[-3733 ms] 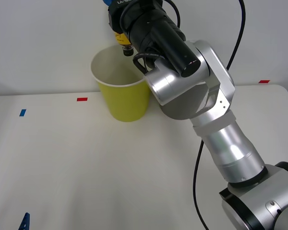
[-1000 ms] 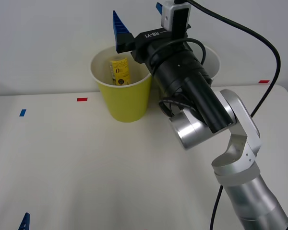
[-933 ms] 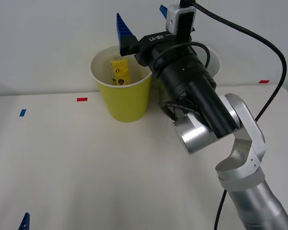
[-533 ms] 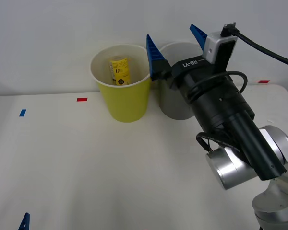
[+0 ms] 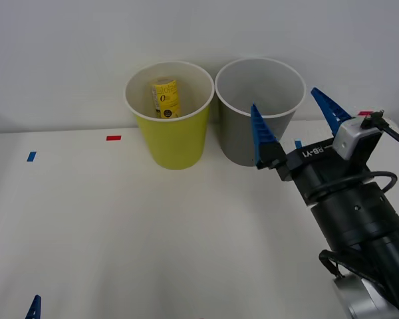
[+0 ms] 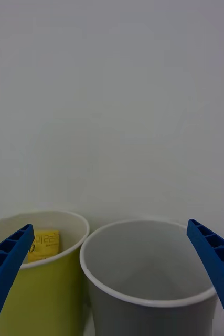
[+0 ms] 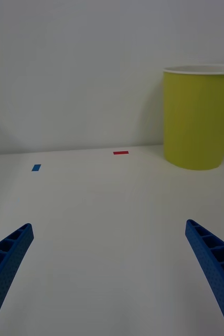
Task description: Put cans in the gray bin and PET bottles in the light green bin.
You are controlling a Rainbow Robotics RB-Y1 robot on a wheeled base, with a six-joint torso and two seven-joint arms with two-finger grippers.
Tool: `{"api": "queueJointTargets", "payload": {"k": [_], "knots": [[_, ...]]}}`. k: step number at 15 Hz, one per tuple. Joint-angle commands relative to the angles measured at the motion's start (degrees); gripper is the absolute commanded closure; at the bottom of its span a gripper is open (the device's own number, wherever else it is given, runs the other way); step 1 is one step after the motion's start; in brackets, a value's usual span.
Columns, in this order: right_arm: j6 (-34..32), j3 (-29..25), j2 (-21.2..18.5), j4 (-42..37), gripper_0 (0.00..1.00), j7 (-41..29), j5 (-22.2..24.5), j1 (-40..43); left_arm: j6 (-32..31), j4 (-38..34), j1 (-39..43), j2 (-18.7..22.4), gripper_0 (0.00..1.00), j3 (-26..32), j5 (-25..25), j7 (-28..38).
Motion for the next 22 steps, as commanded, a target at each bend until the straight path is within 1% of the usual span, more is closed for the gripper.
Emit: {"api": "queueJointTargets", "payload": {"k": [1, 5, 8, 9, 11, 12, 13, 14, 15, 16, 20, 22], "knots": [[-6.1, -2.2, -2.5, 0.0, 0.0, -0.3, 0.4, 5.9, 0.0, 0.0, 0.0, 0.0, 0.0, 0.0, 0.0, 0.0], [-15.2, -5.1, -4.2, 0.1, 0.0, -0.7, 0.2, 14.3, 0.0, 0.0, 0.0, 0.0, 0.0, 0.0, 0.0, 0.0], [-20.0, -6.0, -4.4, 0.1, 0.0, -0.2, -2.0, 21.5, 0.0, 0.0, 0.0, 0.0, 0.0, 0.0, 0.0, 0.0], [-20.7, -6.4, -4.5, 0.1, 0.0, -0.1, -3.2, 23.8, 0.0, 0.0, 0.0, 0.0, 0.0, 0.0, 0.0, 0.0], [-20.9, -6.8, -4.1, 0.1, 0.0, -0.2, -3.8, 27.3, 0.0, 0.0, 0.0, 0.0, 0.0, 0.0, 0.0, 0.0], [-20.9, -6.7, -4.1, 0.4, 0.0, -0.3, -5.5, 29.5, 0.0, 0.0, 0.0, 0.0, 0.0, 0.0, 0.0, 0.0], [-21.5, -6.4, -4.0, 0.7, 0.0, -0.1, -6.6, 30.8, 0.0, 0.0, 0.0, 0.0, 0.0, 0.0, 0.0, 0.0], [-22.5, -6.1, -3.9, 1.6, 0.0, 0.0, -6.6, 31.5, 0.0, 0.0, 0.0, 0.0, 0.0, 0.0, 0.0, 0.0], [-26.4, -6.1, -3.5, 4.9, 0.0, 0.3, -6.6, 31.6, 0.0, 0.0, 0.0, 0.0, 0.0, 0.0, 0.0, 0.0], [-28.8, -6.1, -3.4, 7.4, 0.0, 0.4, -6.6, 31.5, 0.0, 0.0, 0.0, 0.0, 0.0, 0.0, 0.0, 0.0], [-32.6, -6.1, -6.0, 8.0, 0.0, 1.9, -6.4, 34.3, 0.0, 0.0, 0.0, 0.0, 0.0, 0.0, 0.0, 0.0], [-35.2, -6.2, -6.0, 8.0, 0.0, 3.1, -6.5, 37.2, 0.0, 0.0, 0.0, 0.0, 0.0, 0.0, 0.0, 0.0]]}}
